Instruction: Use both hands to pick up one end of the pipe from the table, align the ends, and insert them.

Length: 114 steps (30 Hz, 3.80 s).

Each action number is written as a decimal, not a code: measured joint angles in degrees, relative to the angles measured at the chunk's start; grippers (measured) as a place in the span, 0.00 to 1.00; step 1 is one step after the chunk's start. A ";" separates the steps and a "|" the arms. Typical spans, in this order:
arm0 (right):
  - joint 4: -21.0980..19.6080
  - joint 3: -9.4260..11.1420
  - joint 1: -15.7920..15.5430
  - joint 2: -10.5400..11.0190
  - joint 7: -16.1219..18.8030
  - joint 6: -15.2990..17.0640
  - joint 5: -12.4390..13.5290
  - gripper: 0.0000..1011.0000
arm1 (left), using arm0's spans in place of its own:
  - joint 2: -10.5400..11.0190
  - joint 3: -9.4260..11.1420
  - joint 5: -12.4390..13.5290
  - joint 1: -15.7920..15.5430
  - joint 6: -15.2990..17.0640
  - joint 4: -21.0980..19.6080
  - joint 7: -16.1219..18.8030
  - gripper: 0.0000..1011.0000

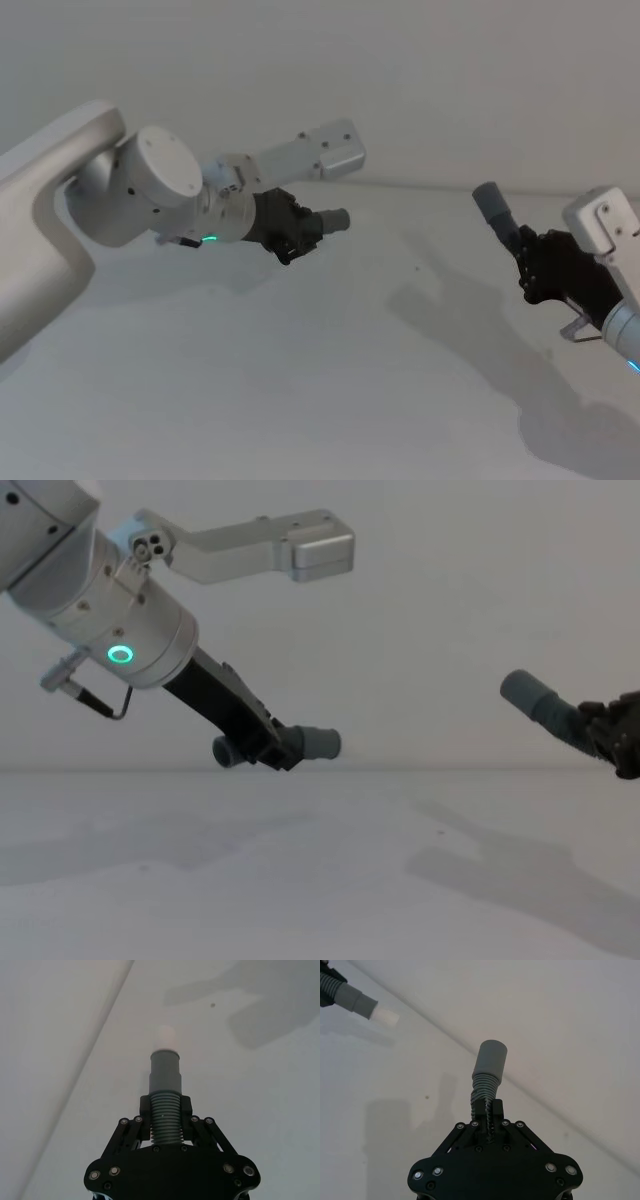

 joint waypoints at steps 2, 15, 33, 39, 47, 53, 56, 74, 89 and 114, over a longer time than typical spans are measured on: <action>0.29 -0.17 0.14 0.30 -0.03 -1.78 -0.78 0.06 | 0.18 0.89 0.90 -0.67 0.00 -0.13 -0.40 0.31; 4.09 -1.73 1.77 2.75 -1.83 -16.13 -7.87 0.06 | 1.92 7.67 9.25 -5.17 -4.10 -1.12 -1.35 0.31; 11.66 -4.34 6.02 6.09 -7.98 -35.72 -22.70 0.06 | 3.55 12.15 18.40 -6.43 -18.01 -0.82 6.49 0.31; 14.38 -5.21 7.86 7.17 -10.73 -40.43 -28.31 0.06 | 3.45 12.32 19.80 -6.10 -25.30 1.04 10.58 0.31; 17.28 -5.74 10.03 8.02 -13.00 -43.27 -33.42 0.06 | 2.99 12.37 20.64 -5.98 -32.13 3.42 13.64 0.31; 18.76 -6.03 11.55 8.17 -13.60 -43.82 -35.50 0.06 | 2.69 12.39 20.99 -5.93 -35.25 4.58 14.99 0.31; 19.42 -6.26 12.24 8.19 -13.71 -43.96 -36.26 0.06 | 2.60 12.39 21.13 -5.92 -36.34 4.98 15.49 0.31; 23.31 -10.38 17.33 6.82 -15.81 -46.92 -43.18 0.06 | 2.35 12.39 21.47 -5.84 -39.34 6.04 16.83 0.31; 25.59 -13.37 21.61 5.31 -17.06 -48.36 -47.94 0.06 | 2.29 12.39 21.56 -5.84 -39.95 6.26 17.08 0.31; 29.78 -16.12 26.88 6.24 -18.16 -49.19 -52.96 0.06 | 2.28 12.39 21.56 -5.85 -40.20 6.34 17.19 0.31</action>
